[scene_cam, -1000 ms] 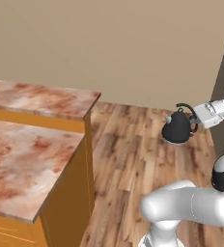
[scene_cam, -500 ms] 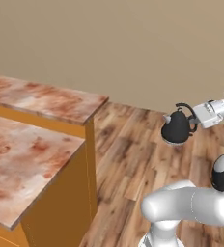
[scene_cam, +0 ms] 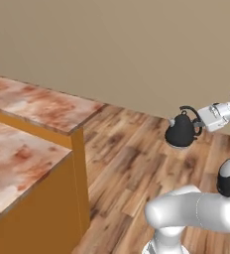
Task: The kettle is done boiling. Turn off the stove, then wait for 300 timesteps before moving the kettle to the dining table.
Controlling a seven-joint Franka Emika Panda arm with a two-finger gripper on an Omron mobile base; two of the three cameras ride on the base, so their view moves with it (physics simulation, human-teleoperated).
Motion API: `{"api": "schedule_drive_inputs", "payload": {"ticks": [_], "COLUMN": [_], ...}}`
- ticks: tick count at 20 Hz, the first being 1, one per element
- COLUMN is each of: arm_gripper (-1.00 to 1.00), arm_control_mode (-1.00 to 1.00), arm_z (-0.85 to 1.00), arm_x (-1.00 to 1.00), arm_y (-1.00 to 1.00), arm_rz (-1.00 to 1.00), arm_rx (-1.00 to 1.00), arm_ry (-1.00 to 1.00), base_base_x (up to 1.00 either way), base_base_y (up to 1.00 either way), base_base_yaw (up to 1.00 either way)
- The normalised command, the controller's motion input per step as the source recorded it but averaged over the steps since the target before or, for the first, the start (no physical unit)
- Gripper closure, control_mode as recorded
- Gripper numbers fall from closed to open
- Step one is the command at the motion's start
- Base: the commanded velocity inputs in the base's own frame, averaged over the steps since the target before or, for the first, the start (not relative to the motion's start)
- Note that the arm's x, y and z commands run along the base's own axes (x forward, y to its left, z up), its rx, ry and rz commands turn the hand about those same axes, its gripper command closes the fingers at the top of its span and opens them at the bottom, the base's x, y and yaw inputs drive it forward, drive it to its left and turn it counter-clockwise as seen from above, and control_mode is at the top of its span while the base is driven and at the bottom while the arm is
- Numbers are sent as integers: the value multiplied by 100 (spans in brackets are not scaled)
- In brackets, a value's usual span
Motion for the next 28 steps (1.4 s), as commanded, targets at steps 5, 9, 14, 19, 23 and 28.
{"api": "schedule_drive_inputs", "payload": {"ticks": [5,9,14,19,23,28], "arm_gripper": [100,100,100,100,100,100], "arm_control_mode": [100,100,100,100,100,100], "arm_z": [0,0,0,0,0,0], "arm_x": [0,0,0,0,0,0], "arm_y": [0,0,0,0,0,0], "arm_rz": [0,0,0,0,0,0], "arm_rx": [0,0,0,0,0,0], "arm_ry": [0,0,0,0,0,0], "base_base_x": [41,47,45,42,41,44], "base_base_y": [-66,-63,-63,-65,-62,-57], "base_base_yaw": [26,26,25,25,26,30]}}
